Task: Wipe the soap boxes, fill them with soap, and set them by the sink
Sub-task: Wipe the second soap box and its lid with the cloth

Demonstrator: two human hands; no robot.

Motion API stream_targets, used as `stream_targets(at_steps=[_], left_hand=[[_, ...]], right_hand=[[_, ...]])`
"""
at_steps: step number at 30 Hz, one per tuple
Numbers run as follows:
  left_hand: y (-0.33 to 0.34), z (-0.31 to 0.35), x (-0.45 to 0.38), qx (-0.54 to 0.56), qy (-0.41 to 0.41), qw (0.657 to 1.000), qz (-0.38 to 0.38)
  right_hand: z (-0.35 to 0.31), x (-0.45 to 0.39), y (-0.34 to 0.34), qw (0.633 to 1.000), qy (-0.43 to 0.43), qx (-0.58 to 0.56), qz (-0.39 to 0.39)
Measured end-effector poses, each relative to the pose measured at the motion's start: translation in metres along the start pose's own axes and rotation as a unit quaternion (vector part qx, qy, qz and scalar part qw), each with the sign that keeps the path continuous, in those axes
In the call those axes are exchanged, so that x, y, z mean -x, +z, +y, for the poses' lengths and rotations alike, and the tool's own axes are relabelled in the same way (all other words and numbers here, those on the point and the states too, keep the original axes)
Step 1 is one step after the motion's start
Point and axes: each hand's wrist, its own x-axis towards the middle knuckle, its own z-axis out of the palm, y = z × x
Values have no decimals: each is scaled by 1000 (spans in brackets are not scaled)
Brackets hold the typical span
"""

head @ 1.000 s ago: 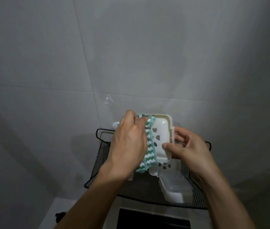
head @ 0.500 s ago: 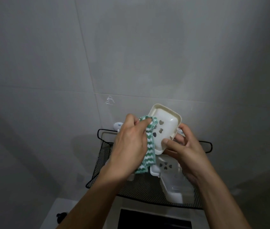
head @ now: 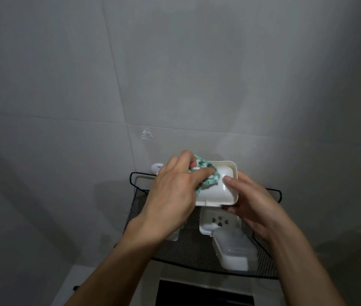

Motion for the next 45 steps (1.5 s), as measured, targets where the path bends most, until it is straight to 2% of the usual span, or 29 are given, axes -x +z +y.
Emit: stream_targets(at_steps=[3, 8, 13, 17, 20, 25, 28, 33, 45], left_hand=[[0, 6, -5, -6, 15, 1000, 1], [2, 12, -8, -34, 30, 999, 11], [4, 3, -4, -11, -5, 999, 45], [2, -9, -3, -10, -66, 995, 73], [2, -10, -4, -27, -75, 994, 72], [5, 7, -4, -10, -24, 997, 68], [6, 4, -3, -7, -23, 998, 65], [5, -7, -4, -26, -65, 996, 57], [24, -2, 14, 60, -99, 993, 17]], right_hand=[[1, 2, 4, 999, -27, 20, -5], [-1, 4, 2, 994, -90, 38, 41], [1, 8, 1, 991, -110, 25, 64], [-1, 10, -4, 990, -118, 10, 71], [1, 10, -3, 991, -119, 27, 63], [3, 6, 2, 987, -140, 42, 71], [3, 7, -2, 986, -150, 47, 64], [2, 6, -6, 980, -175, 49, 86], [2, 1, -7, 974, -192, 25, 115]])
